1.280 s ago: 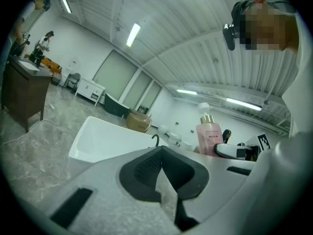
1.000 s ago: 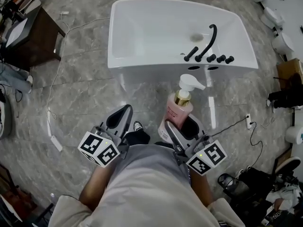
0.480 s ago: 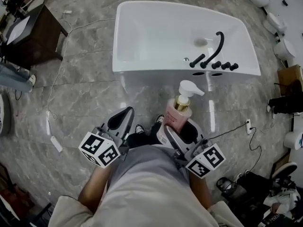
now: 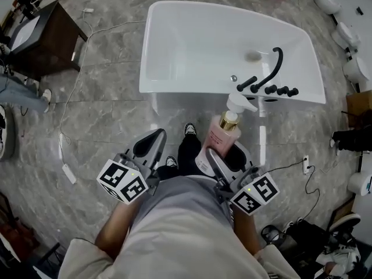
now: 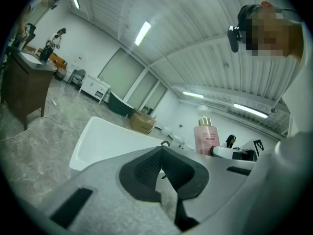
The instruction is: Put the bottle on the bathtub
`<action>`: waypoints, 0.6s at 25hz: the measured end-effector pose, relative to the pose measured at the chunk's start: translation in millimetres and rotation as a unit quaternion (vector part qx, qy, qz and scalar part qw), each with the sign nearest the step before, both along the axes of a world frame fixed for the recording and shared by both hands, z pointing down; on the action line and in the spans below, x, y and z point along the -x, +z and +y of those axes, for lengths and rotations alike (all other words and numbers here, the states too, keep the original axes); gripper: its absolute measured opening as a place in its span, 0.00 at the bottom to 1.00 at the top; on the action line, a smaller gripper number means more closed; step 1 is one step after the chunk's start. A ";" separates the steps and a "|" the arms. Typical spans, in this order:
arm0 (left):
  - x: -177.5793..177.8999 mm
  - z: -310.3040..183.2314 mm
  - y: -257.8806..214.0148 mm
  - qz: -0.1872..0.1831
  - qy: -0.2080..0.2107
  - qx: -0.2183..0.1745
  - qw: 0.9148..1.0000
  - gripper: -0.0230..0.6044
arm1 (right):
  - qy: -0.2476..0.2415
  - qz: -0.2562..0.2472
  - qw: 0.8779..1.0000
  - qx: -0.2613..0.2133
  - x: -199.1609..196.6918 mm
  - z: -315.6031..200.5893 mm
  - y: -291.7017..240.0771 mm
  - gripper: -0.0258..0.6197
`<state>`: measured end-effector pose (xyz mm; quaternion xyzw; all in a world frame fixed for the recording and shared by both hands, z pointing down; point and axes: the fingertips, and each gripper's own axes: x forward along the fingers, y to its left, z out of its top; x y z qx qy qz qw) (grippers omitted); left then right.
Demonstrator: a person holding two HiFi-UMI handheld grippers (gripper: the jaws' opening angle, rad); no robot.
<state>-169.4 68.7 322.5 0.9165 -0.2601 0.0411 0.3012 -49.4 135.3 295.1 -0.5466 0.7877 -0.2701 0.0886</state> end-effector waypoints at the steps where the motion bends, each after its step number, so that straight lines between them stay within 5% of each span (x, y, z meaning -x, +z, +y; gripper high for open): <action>1: -7.9 -8.5 0.4 -0.004 0.000 -0.002 1.000 0.04 | -0.002 0.000 1.000 -0.001 -7.4 -9.1 0.3 0.37; 15: -101.7 -112.7 -9.7 -0.026 -0.003 -0.010 1.000 0.04 | -0.054 -0.004 0.999 -0.008 -88.4 -137.0 14.2 0.37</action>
